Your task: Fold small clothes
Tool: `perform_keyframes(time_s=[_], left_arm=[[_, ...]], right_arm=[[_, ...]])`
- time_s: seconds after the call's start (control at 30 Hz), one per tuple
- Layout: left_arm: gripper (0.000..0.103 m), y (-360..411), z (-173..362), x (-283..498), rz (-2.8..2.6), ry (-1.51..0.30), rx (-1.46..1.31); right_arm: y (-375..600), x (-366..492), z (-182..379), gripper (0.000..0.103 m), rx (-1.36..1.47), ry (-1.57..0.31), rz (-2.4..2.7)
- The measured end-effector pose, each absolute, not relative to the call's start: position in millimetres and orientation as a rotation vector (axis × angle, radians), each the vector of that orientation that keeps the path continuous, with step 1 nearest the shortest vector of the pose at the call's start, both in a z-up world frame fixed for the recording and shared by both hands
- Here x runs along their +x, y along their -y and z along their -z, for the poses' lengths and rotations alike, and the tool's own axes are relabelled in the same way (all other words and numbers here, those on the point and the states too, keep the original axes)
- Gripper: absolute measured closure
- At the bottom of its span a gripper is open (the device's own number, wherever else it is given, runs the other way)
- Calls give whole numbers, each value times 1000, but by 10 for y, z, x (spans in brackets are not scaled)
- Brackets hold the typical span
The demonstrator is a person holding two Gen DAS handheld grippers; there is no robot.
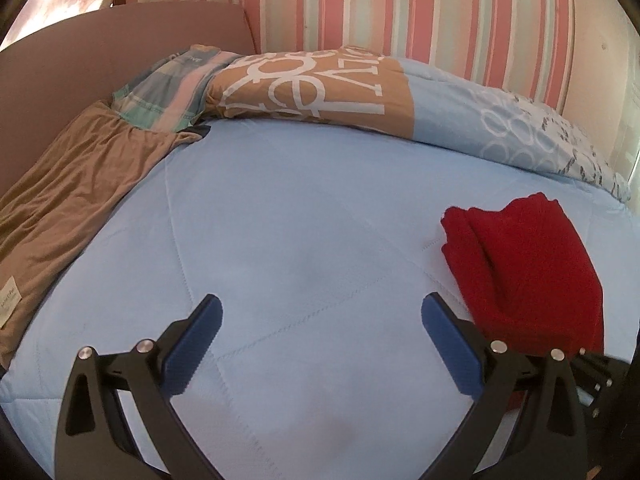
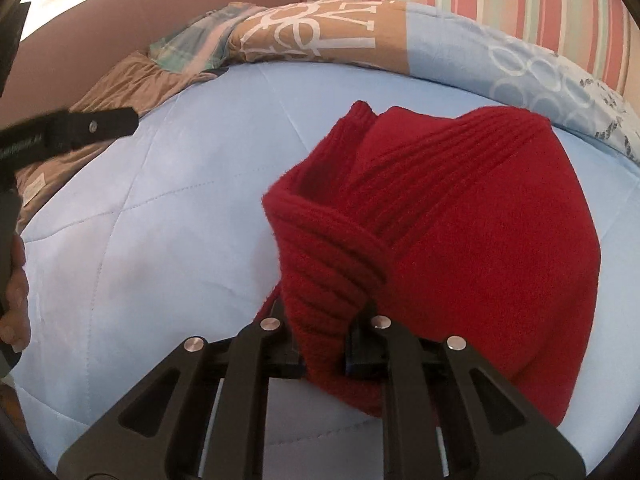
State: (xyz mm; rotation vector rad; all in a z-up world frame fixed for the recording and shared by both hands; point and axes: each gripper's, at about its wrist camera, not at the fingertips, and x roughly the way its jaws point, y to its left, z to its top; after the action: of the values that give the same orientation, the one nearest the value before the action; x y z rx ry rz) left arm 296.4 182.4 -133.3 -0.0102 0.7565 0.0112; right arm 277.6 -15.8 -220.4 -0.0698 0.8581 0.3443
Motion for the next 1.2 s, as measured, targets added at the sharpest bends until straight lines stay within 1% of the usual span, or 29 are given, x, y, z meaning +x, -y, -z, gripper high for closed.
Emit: perform_keyframes(time_s=[0.1, 0.13, 0.17, 0.2, 0.23, 0.27, 0.3, 0.33, 0.5, 0.67, 0.87, 0.93, 1.0, 1.03, 1.07, 1.1, 1.13, 1.17, 1.2], left_arm=[[3, -1807, 1332, 2948, -3, -767, -6], [3, -1796, 1326, 2944, 6, -770, -12], [3, -1779, 1317, 2942, 13, -774, -15], [3, -1758, 1314, 2937, 20, -776, -15], [3, -1729, 1307, 2934, 32, -778, -13], [3, -1693, 1305, 2942, 41, -782, -10], [3, -1656, 1296, 2937, 54, -785, -8], [3, -1620, 1290, 2931, 69, -786, -11], [3, -1262, 1273, 2861, 207, -800, -31], [3, -654, 1408, 2821, 327, -815, 49], [5, -222, 1578, 2948, 432, -869, 97], [19, -168, 1597, 2975, 466, -885, 111], [25, -146, 1643, 3024, 500, -924, 107], [33, -147, 1688, 3053, 512, -959, 103], [38, -157, 1727, 3071, 514, -985, 104], [47, -162, 1756, 3090, 507, -1002, 108], [58, -185, 1783, 3111, 501, -1018, 108], [67, -211, 1792, 3111, 502, -1024, 102], [81, -247, 1796, 3126, 499, -1030, 91]], right_arm=[[167, 2779, 2124, 85, -76, -865, -343], [190, 2769, 2075, 76, -70, -863, -344], [227, 2744, 2029, 71, -53, -862, -358], [252, 2712, 1983, 63, -38, -855, -368], [295, 2673, 1913, 53, -34, -844, -369], [330, 2610, 1869, 46, -34, -837, -374], [393, 2558, 1812, 35, -31, -828, -382], [459, 2512, 1757, 29, -29, -816, -386], [1037, 2359, 1586, 22, -21, -787, -317], [1704, 2397, 1711, 22, 39, -834, -158], [1945, 2343, 1727, 23, 68, -818, -115], [1960, 2336, 1734, 24, 73, -819, -114], [2012, 2350, 1752, 24, 85, -820, -112], [2016, 2349, 1755, 24, 88, -820, -112], [2026, 2352, 1763, 24, 96, -820, -111], [2025, 2364, 1767, 24, 101, -821, -111], [2032, 2369, 1771, 24, 105, -821, -110], [2039, 2366, 1776, 24, 109, -821, -109], [2041, 2366, 1780, 24, 110, -821, -109]])
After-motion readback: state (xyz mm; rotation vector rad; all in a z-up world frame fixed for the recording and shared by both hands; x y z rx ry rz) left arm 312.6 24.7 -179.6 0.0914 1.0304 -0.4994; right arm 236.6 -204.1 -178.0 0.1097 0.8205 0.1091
